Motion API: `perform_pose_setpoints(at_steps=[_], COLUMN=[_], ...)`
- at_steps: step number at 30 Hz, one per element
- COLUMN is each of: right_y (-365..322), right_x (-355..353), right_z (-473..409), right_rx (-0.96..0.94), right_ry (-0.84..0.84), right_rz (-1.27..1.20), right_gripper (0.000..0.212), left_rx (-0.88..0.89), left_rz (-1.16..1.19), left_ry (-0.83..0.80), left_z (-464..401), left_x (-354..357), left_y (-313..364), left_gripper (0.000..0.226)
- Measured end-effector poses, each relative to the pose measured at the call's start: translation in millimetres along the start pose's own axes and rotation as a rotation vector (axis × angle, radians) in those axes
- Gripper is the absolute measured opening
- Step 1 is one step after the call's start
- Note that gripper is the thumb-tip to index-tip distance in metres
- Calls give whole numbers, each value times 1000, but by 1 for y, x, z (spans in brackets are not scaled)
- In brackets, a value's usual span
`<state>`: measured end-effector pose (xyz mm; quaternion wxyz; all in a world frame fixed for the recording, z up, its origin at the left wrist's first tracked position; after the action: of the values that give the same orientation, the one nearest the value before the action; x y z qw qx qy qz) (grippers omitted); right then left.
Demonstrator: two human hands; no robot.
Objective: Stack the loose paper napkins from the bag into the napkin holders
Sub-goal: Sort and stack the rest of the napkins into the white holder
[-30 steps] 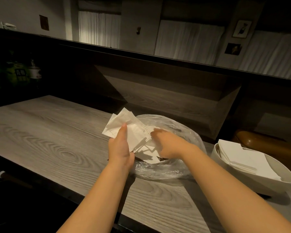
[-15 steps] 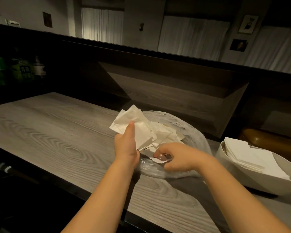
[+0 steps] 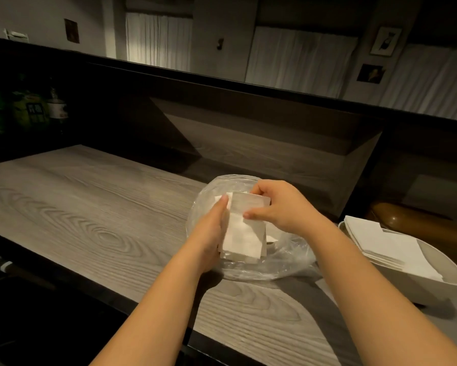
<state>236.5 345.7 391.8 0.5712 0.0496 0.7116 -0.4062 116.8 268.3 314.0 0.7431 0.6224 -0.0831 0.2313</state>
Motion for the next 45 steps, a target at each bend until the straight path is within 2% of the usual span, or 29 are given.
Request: perform_pose_setpoints(at_steps=[2,4,6,9,11,13,15,17,19,21,25,28,30,32,35,37,39,41,43,45], right_y=[1,5,13,22,23,26,32,39,39,35,32,28,28,29,29,27,27,28,33,37], right_x=[7,7,3,7,13,19,26,32,38,41,53,58,54,44,25,10,-1,-4,-4,-3], right_z=[-6,-8,-7,-10,-15,-22,-33,-43,-48,-50,-59,-67,-67,-57,-25,-1,18,36,52,68], right_rx=[-2,-17,60,181,150,74,42,23,-18,-47,-29,43,60,1,-74,-63,3,113,170,187], right_ry=[30,167,235,-29,-125,-210,-277,-226,-142,-75,-25,-27,15,99,216,311,335,286,254,254], right_rz=[5,-55,-17,399,494,494,534,617,705,780,867,848,717,557,236,-98,-531,-912,-1101,-1168], right_gripper=[20,10,13,33,47,65,71,55,27,17,51,43,36,24,22,20,18,16,17,19], left_rx=[53,173,281,472,539,553,545,543,535,525,519,525,547,593,699,738,707,623,521,389], left_rz=[-92,-168,-42,129,185,193,196,218,225,214,177,151,152,173,259,293,263,192,41,-82], left_ry=[-15,93,239,448,479,484,482,479,485,481,459,451,474,532,621,635,608,528,410,309], left_z=[-1,-3,-7,-6,-5,-4,-4,-4,-5,-5,-6,-7,-6,-4,0,2,2,2,1,3], left_x=[-1,-1,-4,-12,-15,-14,-12,-11,-11,-10,-8,-8,-7,-7,-6,-8,-8,-7,-3,6], left_y=[-1,-1,2,5,6,6,6,6,6,6,5,4,4,4,8,10,9,6,3,2], left_gripper=[56,39,27,16,3,10,12,13,12,9,10,11,11,3,18,24,26,23,16,19])
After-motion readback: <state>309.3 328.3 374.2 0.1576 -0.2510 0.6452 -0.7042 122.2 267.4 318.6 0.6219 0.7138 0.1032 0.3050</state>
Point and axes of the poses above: each hand's wrist, its own z-axis away from the middle knuckle, its own x-axis out of the palm, y = z × x, the point moved 1 cm from there along -z, towards the middle knuckle, and after that the axes turned 9 degrees about -y, right-handed, at the moved point
